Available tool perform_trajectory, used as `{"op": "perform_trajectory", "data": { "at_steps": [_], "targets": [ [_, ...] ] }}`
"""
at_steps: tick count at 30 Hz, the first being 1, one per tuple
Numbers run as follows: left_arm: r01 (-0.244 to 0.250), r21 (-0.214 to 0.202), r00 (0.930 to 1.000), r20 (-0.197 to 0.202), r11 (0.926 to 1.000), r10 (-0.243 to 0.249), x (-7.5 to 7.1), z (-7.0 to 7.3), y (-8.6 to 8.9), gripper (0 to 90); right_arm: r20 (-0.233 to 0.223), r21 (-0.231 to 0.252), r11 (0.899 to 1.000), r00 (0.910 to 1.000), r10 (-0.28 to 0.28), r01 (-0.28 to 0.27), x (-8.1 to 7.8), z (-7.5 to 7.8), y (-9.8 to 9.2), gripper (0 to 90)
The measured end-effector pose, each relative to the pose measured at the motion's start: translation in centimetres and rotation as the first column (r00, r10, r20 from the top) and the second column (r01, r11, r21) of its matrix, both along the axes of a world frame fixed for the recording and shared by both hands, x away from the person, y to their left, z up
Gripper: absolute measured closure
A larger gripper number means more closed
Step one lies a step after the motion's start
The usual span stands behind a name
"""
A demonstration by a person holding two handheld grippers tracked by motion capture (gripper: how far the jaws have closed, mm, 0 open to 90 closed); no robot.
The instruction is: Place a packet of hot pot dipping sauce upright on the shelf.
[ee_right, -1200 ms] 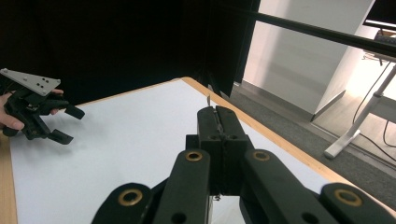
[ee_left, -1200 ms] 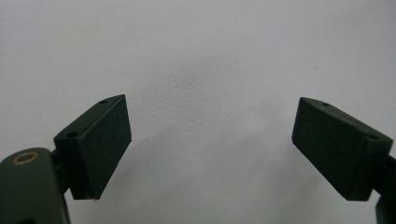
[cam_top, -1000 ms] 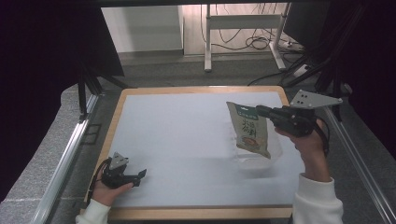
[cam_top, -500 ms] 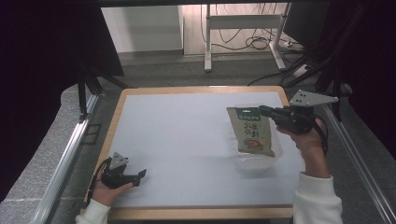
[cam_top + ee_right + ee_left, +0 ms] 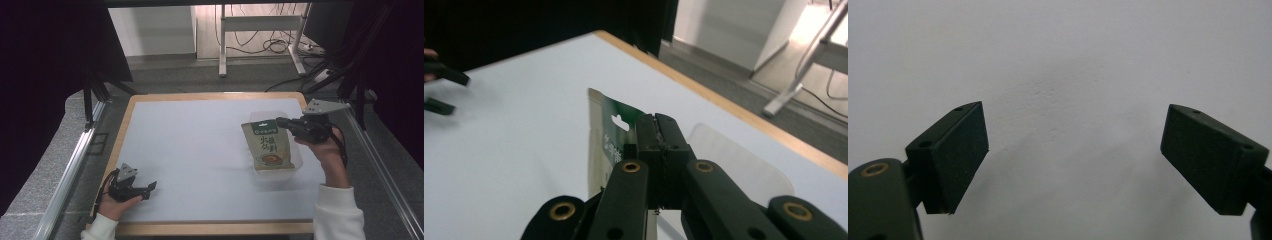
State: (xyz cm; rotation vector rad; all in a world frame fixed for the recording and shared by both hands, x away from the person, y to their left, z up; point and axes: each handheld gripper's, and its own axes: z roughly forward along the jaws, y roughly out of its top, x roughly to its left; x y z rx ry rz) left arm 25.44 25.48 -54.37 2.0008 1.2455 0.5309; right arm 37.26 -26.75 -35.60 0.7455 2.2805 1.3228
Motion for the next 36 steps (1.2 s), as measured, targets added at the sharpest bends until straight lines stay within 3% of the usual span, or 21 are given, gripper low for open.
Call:
{"op": "perform_trajectory", "data": {
  "at_steps": [4,7,9,15,19,29,36],
  "targets": [
    [-0.001,-0.003,1.0,-0.001,1.0,0.001,0.0,0.0,0.0,11.6,-0.032,-0.051,0.999,0.9993,-0.019,0.017,0.3,-0.5,0.3,88.9],
    [-0.001,-0.002,1.0,-0.001,1.0,0.001,0.0,0.0,0.0,11.6,-0.026,-0.017,0.999,0.999,-0.037,0.037,0.2,-0.4,0.1,87.6],
    [0.0,-0.001,1.0,0.0,1.0,0.0,0.0,0.0,0.0,11.6,-0.02,-0.021,0.999,0.999,-0.041,0.04,0.0,-0.2,0.2,83.3],
    [0.003,0.003,1.0,-0.002,1.0,-0.003,0.0,0.0,0.0,11.6,0.027,-0.047,0.995,0.9954,-0.092,0.093,-0.4,-0.1,1.4,49.3],
    [0.004,0.003,1.0,-0.003,1.0,-0.004,0.0,0.0,0.0,11.6,0.032,-0.048,0.995,0.9954,-0.09,0.092,-0.7,0.0,2.6,37.9],
    [0.005,-0.002,1.0,0.0,1.0,-0.005,0.0,0.0,0.1,11.6,-0.008,-0.023,1.0,1.0,-0.005,0.005,-2.1,-0.6,5.9,30.3],
    [0.008,-0.005,1.0,0.0,1.0,-0.008,0.0,0.0,0.1,11.6,-0.034,-0.014,0.997,0.9966,0.075,-0.075,-3.5,-1.3,8.2,28.1]
  ]
}}
